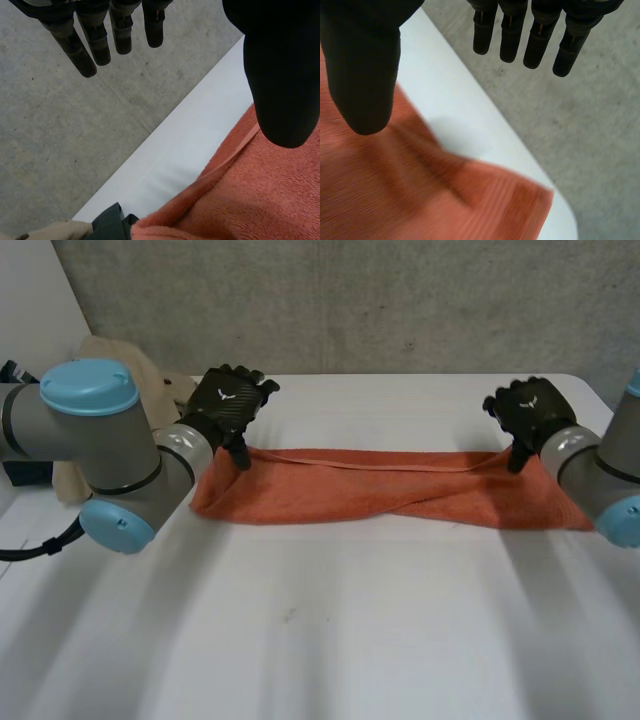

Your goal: Fold the laundry.

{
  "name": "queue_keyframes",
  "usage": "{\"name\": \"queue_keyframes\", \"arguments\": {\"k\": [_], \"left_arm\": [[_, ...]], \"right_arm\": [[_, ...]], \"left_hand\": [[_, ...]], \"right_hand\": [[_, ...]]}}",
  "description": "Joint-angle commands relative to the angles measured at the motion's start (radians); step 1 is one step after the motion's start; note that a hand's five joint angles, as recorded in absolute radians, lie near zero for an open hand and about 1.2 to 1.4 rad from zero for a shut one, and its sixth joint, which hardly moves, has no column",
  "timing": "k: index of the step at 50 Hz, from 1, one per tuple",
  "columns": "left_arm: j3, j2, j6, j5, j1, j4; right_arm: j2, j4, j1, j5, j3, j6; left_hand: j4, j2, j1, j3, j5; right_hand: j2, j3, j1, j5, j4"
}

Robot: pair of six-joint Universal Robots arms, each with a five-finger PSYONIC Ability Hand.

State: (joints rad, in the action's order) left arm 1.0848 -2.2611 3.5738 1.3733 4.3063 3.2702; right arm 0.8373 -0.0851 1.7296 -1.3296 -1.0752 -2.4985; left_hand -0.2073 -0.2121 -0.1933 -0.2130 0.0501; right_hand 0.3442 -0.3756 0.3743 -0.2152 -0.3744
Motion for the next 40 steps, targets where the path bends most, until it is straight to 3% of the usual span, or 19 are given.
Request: {"name": "queue_keyframes", "arguments": {"k": [1, 9, 13, 23, 26, 28, 35, 40], "left_arm": [[0.006, 0.026, -0.003, -0.013, -0.008, -0.003], [0.017, 0.064, -0.023, -0.023, -0.01, -0.03], [0.024, 0.083, -0.032, -0.037, -0.008, -0.037], [0.027, 0.101, -0.063, -0.043, 0.006, -0.063], [0.029, 0.104, -0.075, -0.043, 0.01, -0.073], [0.032, 0.106, -0.072, -0.043, 0.016, -0.078], [0.026, 0.098, -0.07, -0.037, 0.024, -0.073], [-0.014, 0.074, -0.073, -0.03, 0.023, -0.054]], "right_arm": [[-0.248, 0.053, -0.018, 0.007, 0.36, 0.107], [-0.604, 0.329, -0.07, 0.07, 0.927, 0.208], [-0.694, 0.367, -0.084, 0.099, 1.046, 0.211], [-0.698, 0.226, -0.097, 0.161, 0.937, 0.208], [-0.705, 0.192, -0.097, 0.175, 0.929, 0.207], [-0.708, 0.188, -0.099, 0.173, 0.942, 0.207], [-0.629, 0.15, -0.108, 0.112, 0.928, 0.199], [-0.456, 0.221, -0.09, 0.109, 0.818, 0.199]], "left_hand": [[-0.053, -0.048, -0.067, -0.047, 0.036], [-0.053, -0.048, -0.067, -0.047, 0.036], [-0.053, -0.048, -0.067, -0.047, 0.036], [-0.053, -0.048, -0.067, -0.047, 0.036], [-0.056, -0.051, -0.07, -0.05, 0.039], [-0.056, -0.051, -0.07, -0.05, 0.039], [-0.053, -0.048, -0.067, -0.047, 0.036], [-0.009, -0.004, -0.023, -0.004, -0.008]], "right_hand": [[0.112, -0.081, 0.082, -0.067, -0.082], [0.141, -0.11, 0.111, -0.096, -0.111], [0.15, -0.119, 0.12, -0.105, -0.12], [0.3, -0.268, 0.27, -0.254, -0.27], [0.563, -0.532, 0.533, -0.518, -0.533], [1.049, -1.018, 1.019, -1.004, -1.019], [1.052, -1.021, 1.022, -1.007, -1.022], [1.052, -1.021, 1.022, -1.007, -1.022]]}}
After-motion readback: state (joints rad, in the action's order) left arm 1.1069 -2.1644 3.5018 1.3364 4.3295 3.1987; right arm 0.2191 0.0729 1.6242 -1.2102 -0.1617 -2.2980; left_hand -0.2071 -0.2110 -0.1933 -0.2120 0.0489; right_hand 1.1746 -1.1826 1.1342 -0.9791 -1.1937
